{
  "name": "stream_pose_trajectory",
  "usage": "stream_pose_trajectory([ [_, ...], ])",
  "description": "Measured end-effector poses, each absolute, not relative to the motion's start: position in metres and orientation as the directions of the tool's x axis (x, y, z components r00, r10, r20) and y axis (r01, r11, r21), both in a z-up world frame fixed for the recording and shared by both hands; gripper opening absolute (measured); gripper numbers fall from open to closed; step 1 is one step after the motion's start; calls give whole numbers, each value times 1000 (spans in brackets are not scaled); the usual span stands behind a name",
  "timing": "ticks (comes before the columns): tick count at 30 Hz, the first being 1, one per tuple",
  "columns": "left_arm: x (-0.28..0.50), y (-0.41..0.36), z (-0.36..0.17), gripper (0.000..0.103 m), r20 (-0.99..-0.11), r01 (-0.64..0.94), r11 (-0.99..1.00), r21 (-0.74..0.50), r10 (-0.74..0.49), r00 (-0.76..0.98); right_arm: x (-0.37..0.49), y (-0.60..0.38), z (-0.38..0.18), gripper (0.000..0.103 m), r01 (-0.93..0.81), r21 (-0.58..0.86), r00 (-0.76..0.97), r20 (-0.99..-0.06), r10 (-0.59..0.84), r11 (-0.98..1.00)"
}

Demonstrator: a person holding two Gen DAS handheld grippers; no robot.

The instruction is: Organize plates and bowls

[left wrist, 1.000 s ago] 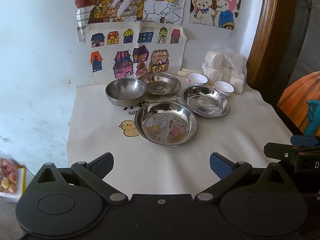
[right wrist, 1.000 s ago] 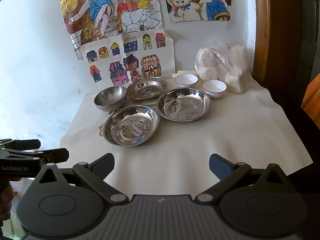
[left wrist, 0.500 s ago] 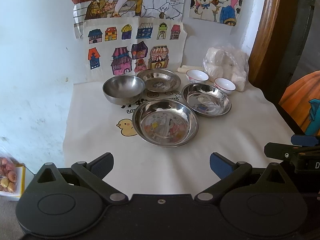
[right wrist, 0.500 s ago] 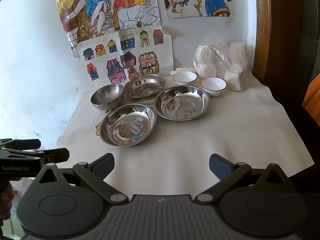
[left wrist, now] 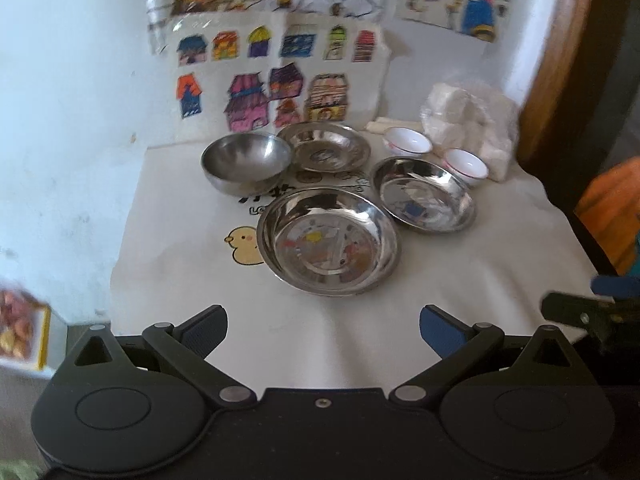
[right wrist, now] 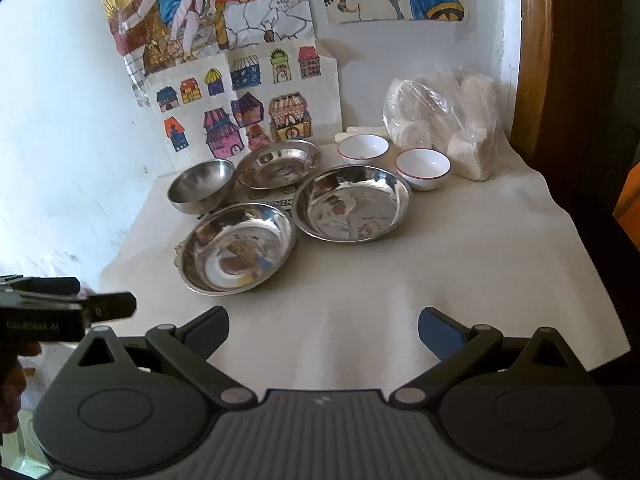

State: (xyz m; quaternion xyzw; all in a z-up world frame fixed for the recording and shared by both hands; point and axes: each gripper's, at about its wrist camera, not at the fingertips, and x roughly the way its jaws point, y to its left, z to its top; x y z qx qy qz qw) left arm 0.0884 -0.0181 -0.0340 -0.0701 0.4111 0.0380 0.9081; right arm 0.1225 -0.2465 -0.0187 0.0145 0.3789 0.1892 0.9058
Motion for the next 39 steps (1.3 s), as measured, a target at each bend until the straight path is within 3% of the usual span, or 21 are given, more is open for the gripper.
stream_pose_trajectory([
  [5,108,-10,-43,102,-741,-290,944,-156,82,666,154,-267,-18,103,-361,179,611,-696,377,915],
  [11,136,-26,-49,102,-760,-394,910,-133,161,629,196,-296,-13,103,-442,168,568,-708,420,881],
  [21,162,-21,-58,102,-834,-421,906,-42,200,514,233,-277,-37,103,-491,269,444,-741,504,829],
  [26,187,13,-70,102,-867,-368,930,-1,183,464,255,-243,-49,103,-474,309,397,-761,513,825],
  [35,247,56,-103,101,-910,-130,991,31,82,405,282,-178,-81,103,-391,352,313,-818,482,851],
  [39,266,64,-113,98,-922,-59,998,20,41,384,284,-161,-87,98,-372,360,286,-833,474,856],
])
